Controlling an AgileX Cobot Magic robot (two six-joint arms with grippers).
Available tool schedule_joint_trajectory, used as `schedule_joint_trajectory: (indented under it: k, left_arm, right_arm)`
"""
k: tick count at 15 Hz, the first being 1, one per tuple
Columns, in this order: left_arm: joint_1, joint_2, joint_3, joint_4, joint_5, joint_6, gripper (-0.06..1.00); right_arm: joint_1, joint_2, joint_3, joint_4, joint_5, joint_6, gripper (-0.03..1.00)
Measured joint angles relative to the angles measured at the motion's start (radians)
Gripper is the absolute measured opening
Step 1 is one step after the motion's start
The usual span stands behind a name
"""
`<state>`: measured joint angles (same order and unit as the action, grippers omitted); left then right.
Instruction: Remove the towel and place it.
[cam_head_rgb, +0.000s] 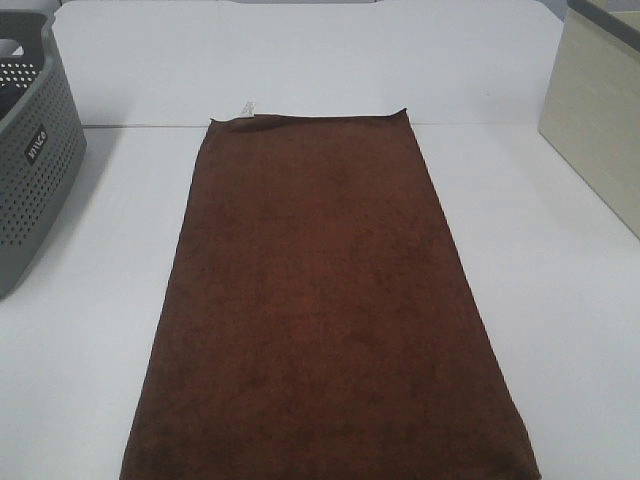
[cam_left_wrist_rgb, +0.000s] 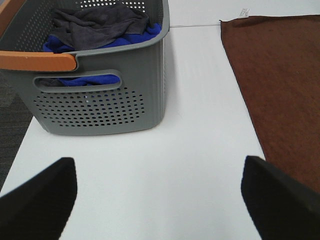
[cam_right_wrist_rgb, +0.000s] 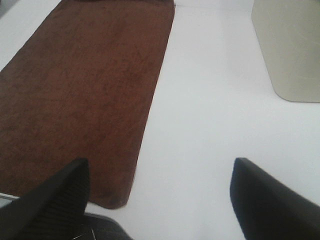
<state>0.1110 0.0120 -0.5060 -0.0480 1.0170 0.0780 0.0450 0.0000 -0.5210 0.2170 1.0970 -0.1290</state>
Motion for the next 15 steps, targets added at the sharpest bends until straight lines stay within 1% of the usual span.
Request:
schedule_joint_trajectory:
  k: [1,3,5,8,13,15]
  left_arm:
    - [0.0,-0.014,0.005,0.0,0.02,-0.003,0.82]
    - [0.0,-0.016,0.008,-0.003,0.026,-0.015,0.82]
    - [0.0,-0.016,0.008,-0.003,0.028,-0.04,0.82]
    - [-0.001,-0.016,0.008,-0.007,0.028,-0.044,0.82]
    - [-0.124,-0.016,0.008,-0.009,0.028,-0.045,0.82]
    - [-0.127,-0.016,0.008,-0.009,0.028,-0.044,0.82]
  right_arm:
    - [0.0,-0.004,0.0,-0.011,0.0,0.004,0.75]
    - [0.0,-0.004,0.001,-0.056,-0.001,0.007,0.75]
    - [0.0,-0.004,0.013,-0.117,-0.018,0.045,0.75]
    - [0.0,-0.004,0.019,-0.14,-0.028,0.068,0.75]
    - [0.0,-0.004,0.019,-0.142,-0.029,0.081,0.75]
    - [0.0,-0.004,0.019,-0.142,-0.029,0.081,0.75]
